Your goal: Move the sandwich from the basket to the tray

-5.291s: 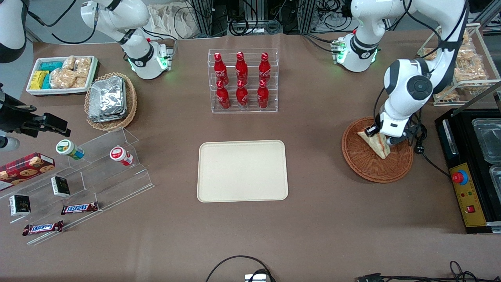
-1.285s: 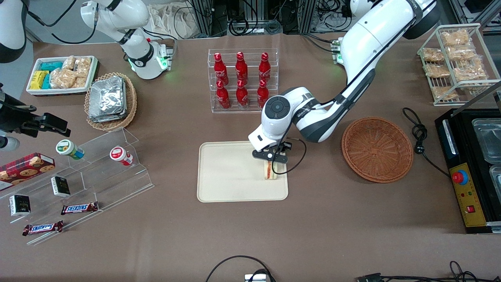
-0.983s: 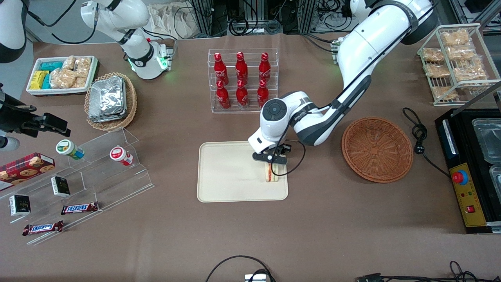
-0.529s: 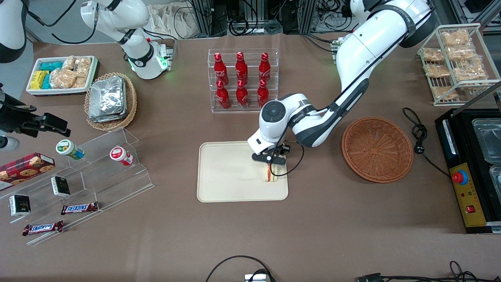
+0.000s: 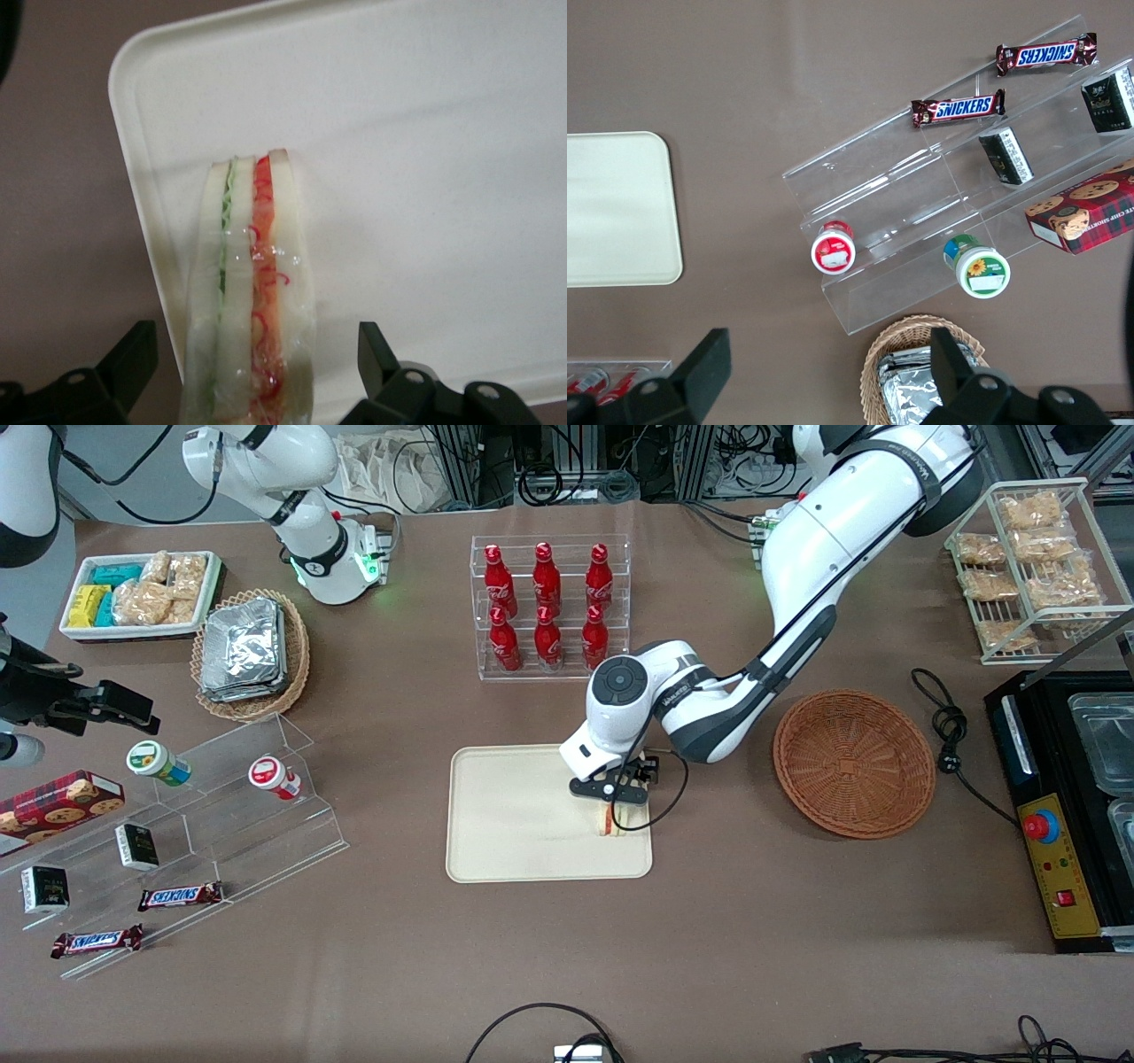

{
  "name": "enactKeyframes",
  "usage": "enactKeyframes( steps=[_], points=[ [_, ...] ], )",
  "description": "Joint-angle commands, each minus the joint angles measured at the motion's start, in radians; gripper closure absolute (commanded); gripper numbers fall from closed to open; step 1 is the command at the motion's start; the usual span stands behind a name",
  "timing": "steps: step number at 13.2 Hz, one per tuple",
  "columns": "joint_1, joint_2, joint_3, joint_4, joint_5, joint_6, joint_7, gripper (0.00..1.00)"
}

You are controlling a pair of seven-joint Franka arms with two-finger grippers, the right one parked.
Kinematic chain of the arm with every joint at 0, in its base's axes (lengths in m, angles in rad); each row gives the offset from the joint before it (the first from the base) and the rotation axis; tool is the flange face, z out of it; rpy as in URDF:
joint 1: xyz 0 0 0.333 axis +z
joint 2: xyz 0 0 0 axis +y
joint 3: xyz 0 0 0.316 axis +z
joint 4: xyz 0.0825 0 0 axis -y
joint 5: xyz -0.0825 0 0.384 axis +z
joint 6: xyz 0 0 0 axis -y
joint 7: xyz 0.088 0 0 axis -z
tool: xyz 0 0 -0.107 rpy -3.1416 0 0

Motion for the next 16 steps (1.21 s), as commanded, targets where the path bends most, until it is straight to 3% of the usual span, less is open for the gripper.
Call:
enactKeyframes(
  steps=[1,8,13,16],
  points=[
    [-0.006,-0.013,0.005,0.047,0.005,-0.021,-0.061,0.00],
    [-0.006,-0.015,0.007,0.293,-0.003,-0.272,-0.173,0.00],
    [-0.006,-0.082,0.099,0.371,-0.012,-0.364,-0.210,0.00],
    [-0.004,-0.163,0.186,0.373,-0.087,-0.412,-0.185,0.00]
  ],
)
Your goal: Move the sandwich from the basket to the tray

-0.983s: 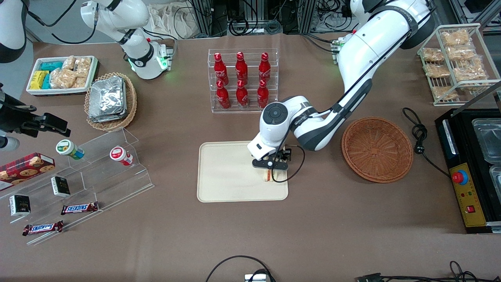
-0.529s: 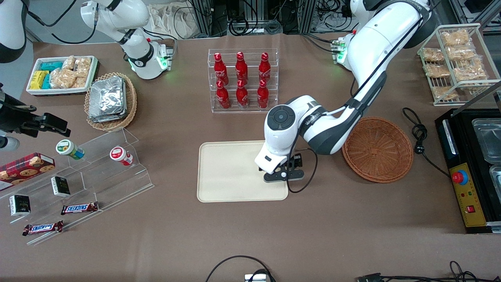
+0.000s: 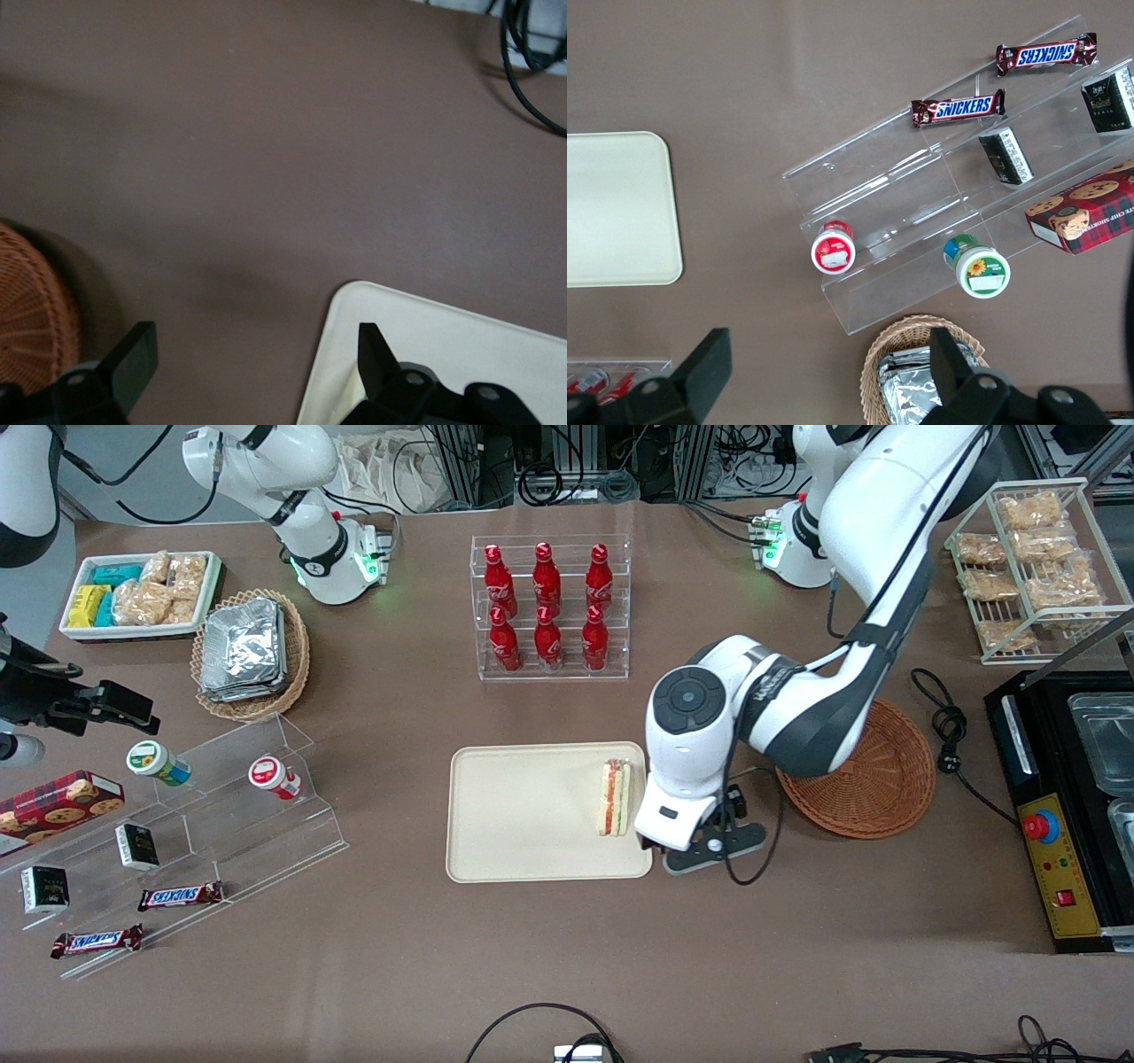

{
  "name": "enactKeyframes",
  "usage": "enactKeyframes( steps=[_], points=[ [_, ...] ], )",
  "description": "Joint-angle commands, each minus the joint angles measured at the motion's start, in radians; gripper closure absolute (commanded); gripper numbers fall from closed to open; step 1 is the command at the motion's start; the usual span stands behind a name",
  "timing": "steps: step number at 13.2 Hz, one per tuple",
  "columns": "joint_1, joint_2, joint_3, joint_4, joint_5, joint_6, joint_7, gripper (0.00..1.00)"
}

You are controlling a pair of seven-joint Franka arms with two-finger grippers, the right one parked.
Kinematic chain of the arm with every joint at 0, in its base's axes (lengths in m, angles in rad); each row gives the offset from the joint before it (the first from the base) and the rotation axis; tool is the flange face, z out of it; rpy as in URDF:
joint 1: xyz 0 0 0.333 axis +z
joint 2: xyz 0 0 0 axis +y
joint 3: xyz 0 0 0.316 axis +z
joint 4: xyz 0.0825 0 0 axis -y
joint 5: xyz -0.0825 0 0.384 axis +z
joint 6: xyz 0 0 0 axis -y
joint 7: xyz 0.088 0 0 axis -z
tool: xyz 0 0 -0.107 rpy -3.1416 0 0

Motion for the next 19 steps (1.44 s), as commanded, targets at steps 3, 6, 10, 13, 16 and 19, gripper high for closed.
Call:
enactKeyframes(
  steps=[3,6,10,13,16,19],
  points=[
    [-0.012,-0.145,0.162,-0.013,-0.168,-0.041,0.092,0.00],
    [-0.012,-0.172,0.205,-0.015,-0.205,-0.074,0.143,0.00],
    [-0.012,-0.226,0.282,-0.036,-0.271,-0.105,0.259,0.00],
    [-0.010,-0.306,0.360,-0.098,-0.335,-0.108,0.391,0.00],
    [-0.010,-0.405,0.450,-0.187,-0.393,-0.116,0.561,0.00],
    [-0.009,-0.481,0.504,-0.257,-0.423,-0.116,0.717,0.00]
  ],
)
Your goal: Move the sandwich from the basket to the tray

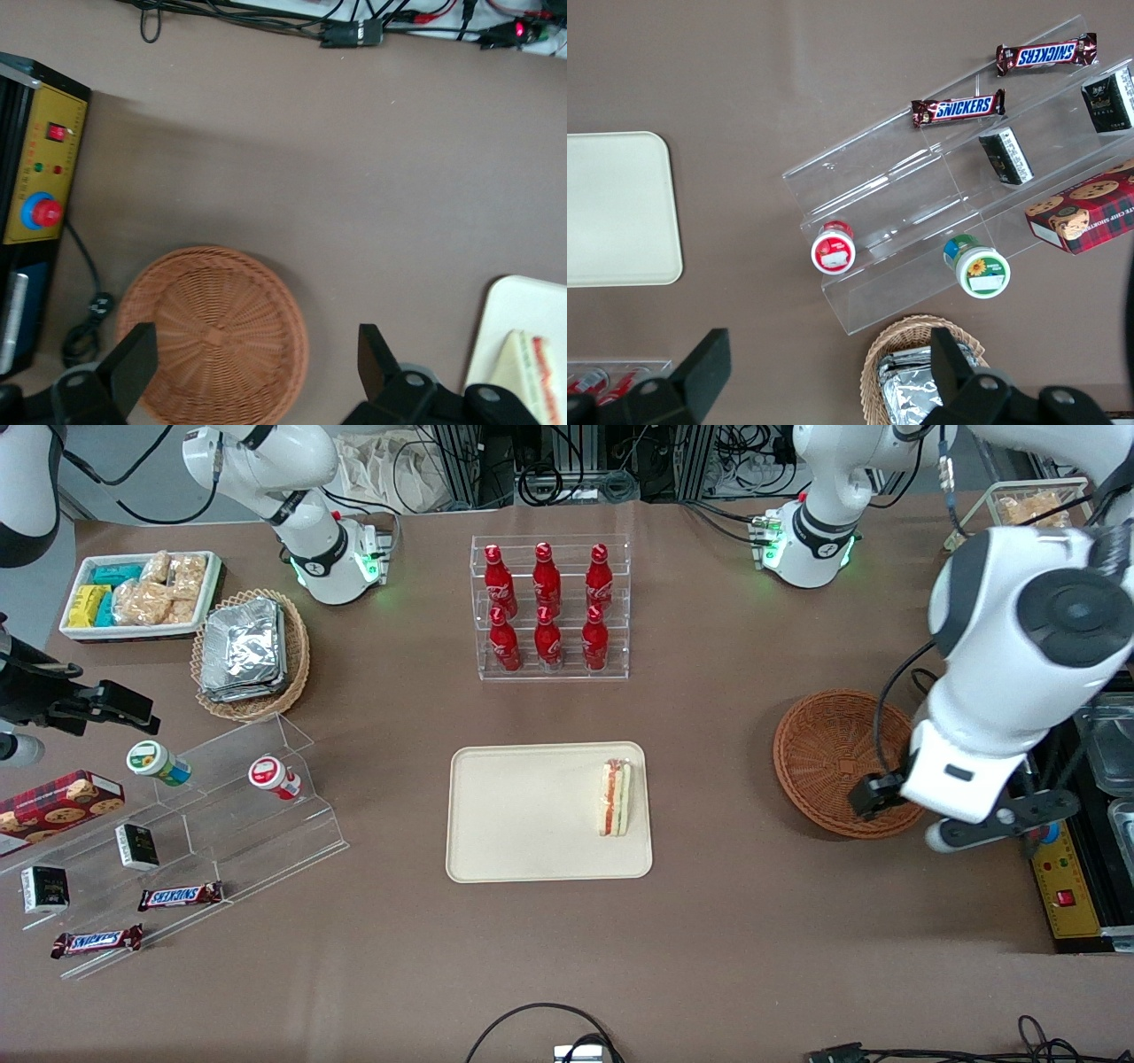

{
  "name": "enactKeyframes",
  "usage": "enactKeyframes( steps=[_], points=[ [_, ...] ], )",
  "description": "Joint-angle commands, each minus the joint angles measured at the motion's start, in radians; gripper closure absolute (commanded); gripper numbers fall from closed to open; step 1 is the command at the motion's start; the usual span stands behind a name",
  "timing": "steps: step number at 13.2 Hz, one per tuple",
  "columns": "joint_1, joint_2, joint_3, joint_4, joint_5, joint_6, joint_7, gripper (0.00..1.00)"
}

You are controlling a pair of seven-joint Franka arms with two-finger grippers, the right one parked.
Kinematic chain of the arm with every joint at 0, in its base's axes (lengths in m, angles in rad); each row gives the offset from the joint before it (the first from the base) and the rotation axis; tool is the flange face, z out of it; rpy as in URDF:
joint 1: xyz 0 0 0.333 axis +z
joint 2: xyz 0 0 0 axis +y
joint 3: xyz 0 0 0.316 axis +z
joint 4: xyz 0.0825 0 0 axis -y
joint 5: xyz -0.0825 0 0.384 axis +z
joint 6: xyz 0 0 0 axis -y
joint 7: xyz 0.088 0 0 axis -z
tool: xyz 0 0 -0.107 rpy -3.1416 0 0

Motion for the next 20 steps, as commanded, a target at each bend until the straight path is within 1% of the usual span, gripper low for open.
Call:
enactKeyframes(
  steps=[1,3,5,7,8,9,10,12,14,16,17,20],
  points=[
    [-0.008,-0.099,0.038,-0.106,-0.029,0.001,0.122,0.00],
    [-0.008,-0.119,0.064,-0.110,-0.046,-0.021,0.185,0.00],
    [-0.007,-0.140,0.068,-0.117,-0.047,-0.044,0.237,0.00],
    [-0.004,-0.175,0.070,-0.146,-0.047,-0.042,0.248,0.00],
    [0.084,-0.191,0.044,-0.163,-0.055,-0.042,0.250,0.00],
    [0.140,-0.214,-0.024,-0.175,-0.088,-0.042,0.288,0.00],
    [0.175,-0.225,-0.037,-0.175,-0.099,-0.050,0.344,0.00],
    [0.183,-0.252,-0.037,-0.175,-0.101,-0.085,0.415,0.00],
    [0.185,-0.287,-0.037,-0.172,-0.132,-0.087,0.463,0.00],
    [0.218,-0.314,-0.048,-0.172,-0.167,-0.102,0.464,0.00],
    [0.219,-0.317,-0.051,-0.168,-0.176,-0.121,0.464,0.00],
    [0.214,-0.294,-0.050,-0.130,-0.172,-0.166,0.463,0.00]
  ],
)
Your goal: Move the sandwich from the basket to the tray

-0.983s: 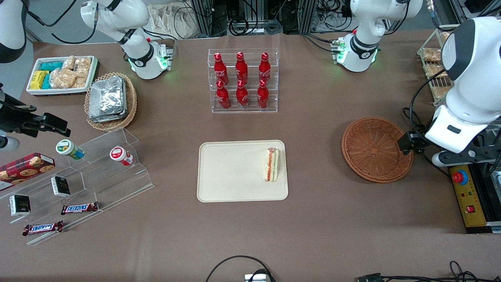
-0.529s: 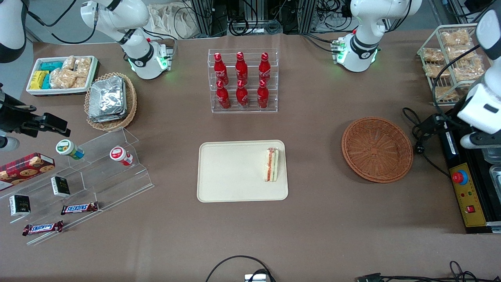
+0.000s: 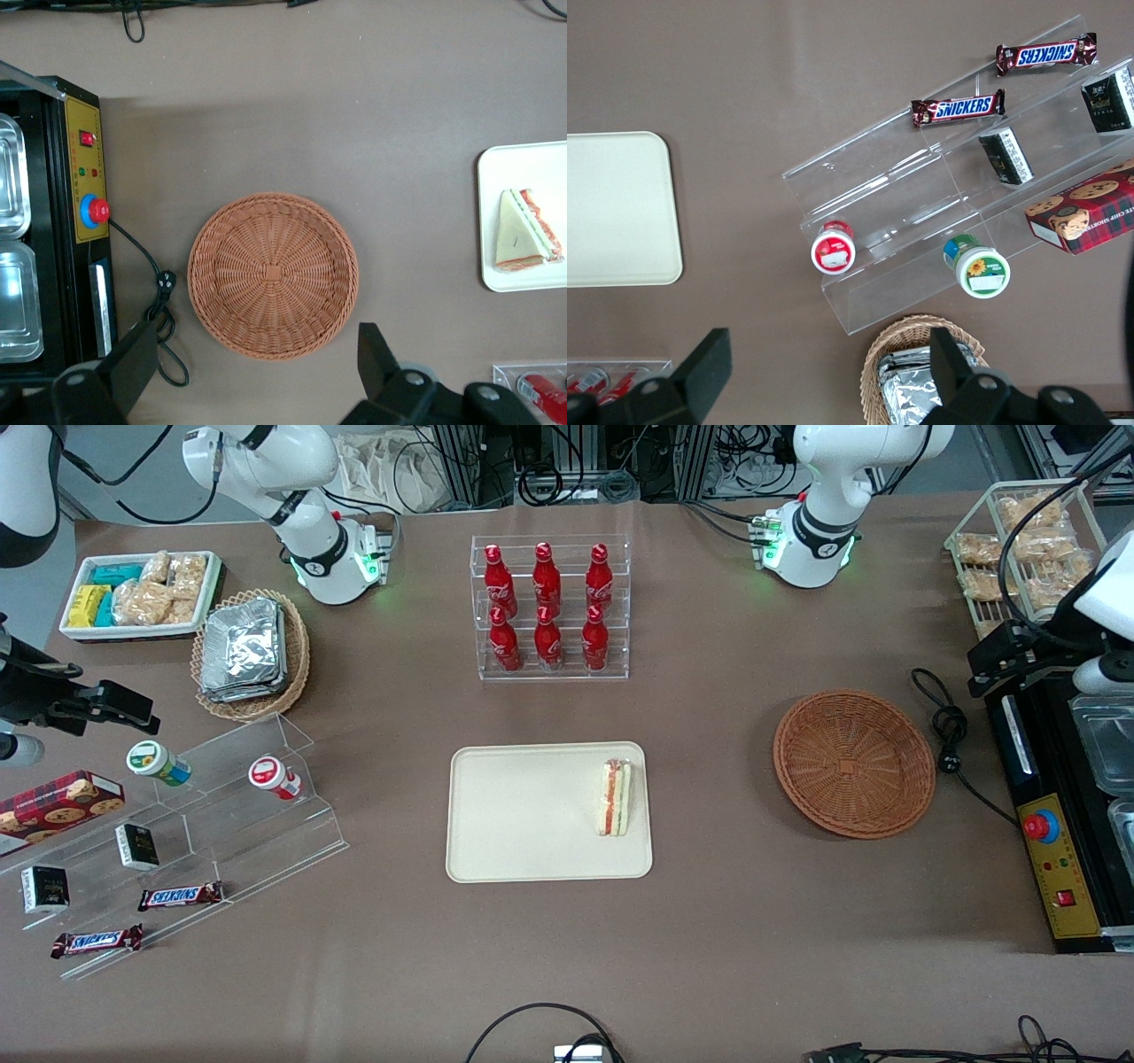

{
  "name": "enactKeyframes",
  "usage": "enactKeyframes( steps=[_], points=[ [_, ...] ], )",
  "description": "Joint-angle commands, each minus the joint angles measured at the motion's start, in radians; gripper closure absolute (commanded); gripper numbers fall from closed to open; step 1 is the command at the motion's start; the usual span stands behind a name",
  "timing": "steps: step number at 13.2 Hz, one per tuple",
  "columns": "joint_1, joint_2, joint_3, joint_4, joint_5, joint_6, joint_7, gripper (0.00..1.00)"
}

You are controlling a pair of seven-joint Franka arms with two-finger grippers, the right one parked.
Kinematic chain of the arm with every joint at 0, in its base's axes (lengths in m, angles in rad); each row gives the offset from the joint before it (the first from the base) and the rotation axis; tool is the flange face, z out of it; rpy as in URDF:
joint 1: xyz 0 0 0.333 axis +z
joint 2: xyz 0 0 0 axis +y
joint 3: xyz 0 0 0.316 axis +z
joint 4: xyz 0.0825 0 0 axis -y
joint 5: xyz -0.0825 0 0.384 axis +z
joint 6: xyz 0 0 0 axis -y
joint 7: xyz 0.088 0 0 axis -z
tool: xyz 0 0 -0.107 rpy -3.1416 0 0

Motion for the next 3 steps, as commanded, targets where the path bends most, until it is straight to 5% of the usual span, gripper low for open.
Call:
enactKeyframes(
  steps=[1,3],
  points=[
    [0.015,0.013,-0.014,0.021,-0.014,-0.038,0.021,0.00],
    [0.012,0.013,-0.014,0.019,-0.012,-0.040,0.020,0.00]
  ],
)
